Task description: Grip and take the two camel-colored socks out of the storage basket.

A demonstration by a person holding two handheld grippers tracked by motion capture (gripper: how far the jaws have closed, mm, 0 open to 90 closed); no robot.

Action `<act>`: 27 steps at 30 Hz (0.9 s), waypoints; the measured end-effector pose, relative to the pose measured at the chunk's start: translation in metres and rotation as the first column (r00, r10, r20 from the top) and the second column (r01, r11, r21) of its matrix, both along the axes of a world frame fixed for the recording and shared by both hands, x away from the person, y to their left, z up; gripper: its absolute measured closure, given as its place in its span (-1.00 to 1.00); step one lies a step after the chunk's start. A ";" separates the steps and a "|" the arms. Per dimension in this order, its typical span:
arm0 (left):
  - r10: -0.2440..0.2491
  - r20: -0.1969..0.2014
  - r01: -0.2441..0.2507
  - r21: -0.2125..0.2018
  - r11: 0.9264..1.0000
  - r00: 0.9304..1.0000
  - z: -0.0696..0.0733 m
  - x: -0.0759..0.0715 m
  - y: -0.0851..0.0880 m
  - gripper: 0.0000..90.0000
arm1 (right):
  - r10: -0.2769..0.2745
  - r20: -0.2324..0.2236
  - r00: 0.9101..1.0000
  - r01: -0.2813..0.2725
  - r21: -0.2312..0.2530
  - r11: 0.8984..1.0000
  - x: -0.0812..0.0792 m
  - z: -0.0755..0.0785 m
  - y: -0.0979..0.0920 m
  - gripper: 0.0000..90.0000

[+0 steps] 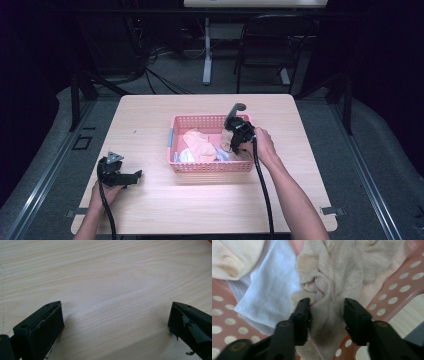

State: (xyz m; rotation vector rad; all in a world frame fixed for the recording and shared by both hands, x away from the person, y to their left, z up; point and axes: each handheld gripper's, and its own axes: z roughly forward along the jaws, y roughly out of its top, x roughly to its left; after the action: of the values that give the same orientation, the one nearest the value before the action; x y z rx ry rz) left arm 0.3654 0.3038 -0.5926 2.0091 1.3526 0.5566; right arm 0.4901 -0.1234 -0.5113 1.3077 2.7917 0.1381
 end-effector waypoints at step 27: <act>0.000 0.000 0.000 0.000 1.000 1.000 0.000 0.000 0.000 -1.00 | -0.001 0.069 0.998 -0.006 0.101 0.995 -0.010 0.068 -0.010 0.84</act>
State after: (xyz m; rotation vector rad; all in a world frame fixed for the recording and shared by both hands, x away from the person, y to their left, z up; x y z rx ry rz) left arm 0.3654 0.3037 -0.5926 2.0091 1.3524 0.5569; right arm 0.4796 -0.1333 -0.4438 1.2933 2.7617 0.3226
